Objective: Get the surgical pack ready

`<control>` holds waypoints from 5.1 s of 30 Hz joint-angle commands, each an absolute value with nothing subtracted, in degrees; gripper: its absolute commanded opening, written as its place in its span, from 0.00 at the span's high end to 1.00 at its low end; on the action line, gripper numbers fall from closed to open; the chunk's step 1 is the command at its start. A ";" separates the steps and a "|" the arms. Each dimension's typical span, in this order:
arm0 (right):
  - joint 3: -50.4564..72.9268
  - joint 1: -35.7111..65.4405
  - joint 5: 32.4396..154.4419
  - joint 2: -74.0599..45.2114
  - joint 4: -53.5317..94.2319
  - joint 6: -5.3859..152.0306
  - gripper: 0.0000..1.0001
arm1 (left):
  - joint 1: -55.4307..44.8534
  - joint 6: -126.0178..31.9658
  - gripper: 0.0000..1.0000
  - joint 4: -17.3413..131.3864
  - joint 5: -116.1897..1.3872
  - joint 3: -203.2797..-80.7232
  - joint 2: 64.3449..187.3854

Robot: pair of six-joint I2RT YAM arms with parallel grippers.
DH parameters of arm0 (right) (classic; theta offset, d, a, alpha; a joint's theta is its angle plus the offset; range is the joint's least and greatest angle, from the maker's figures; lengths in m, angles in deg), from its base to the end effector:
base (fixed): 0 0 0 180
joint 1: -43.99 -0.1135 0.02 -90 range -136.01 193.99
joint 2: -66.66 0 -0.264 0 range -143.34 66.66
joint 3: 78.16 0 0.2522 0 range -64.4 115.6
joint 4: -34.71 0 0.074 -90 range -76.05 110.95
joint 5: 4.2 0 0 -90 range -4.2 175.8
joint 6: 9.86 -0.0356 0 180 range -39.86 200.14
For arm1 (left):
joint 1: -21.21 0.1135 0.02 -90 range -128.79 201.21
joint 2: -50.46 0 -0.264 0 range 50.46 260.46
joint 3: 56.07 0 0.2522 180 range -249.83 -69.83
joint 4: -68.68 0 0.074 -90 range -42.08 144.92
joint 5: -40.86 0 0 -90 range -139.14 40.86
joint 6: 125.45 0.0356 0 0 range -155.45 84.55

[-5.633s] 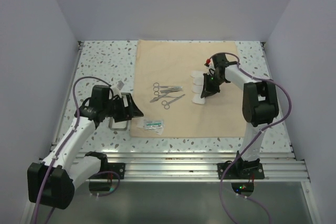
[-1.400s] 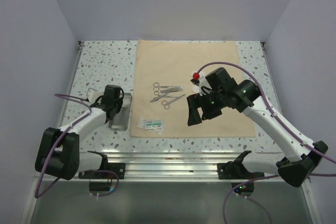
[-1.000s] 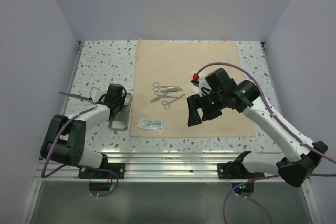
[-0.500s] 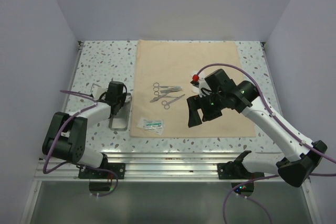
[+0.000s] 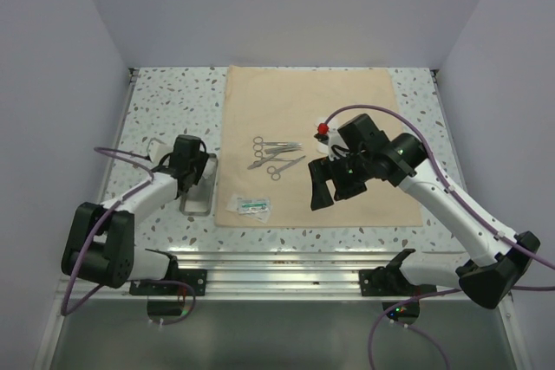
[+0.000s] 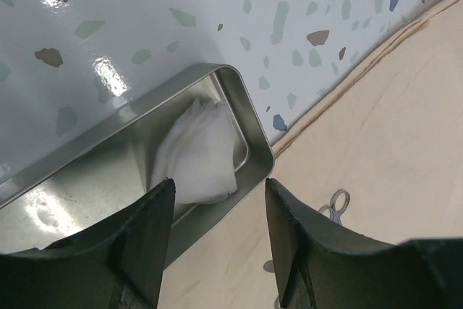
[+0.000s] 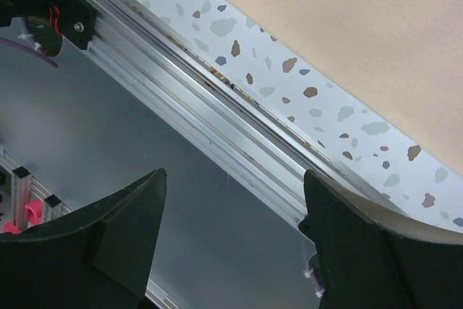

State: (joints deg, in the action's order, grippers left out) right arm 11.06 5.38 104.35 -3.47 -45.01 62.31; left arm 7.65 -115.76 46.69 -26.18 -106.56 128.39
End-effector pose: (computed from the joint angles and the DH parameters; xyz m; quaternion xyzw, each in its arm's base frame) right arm 0.1660 0.1470 0.3504 -0.2124 0.9317 0.2557 0.1467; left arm 0.2541 -0.0470 0.1743 -0.5633 0.7297 -0.1207 0.3684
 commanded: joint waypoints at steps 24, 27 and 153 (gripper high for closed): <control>21.81 30.80 102.68 -34.31 -19.22 55.52 0.30 | 6.27 -62.00 0.57 30.40 -58.36 -123.89 122.53; 23.84 32.04 100.75 -39.59 -17.64 56.75 0.35 | 6.18 -59.54 0.57 31.18 -61.35 -122.40 122.70; 50.55 28.43 98.98 -59.02 -28.36 68.18 1.00 | 6.62 -53.46 0.44 34.97 -74.01 -121.16 129.30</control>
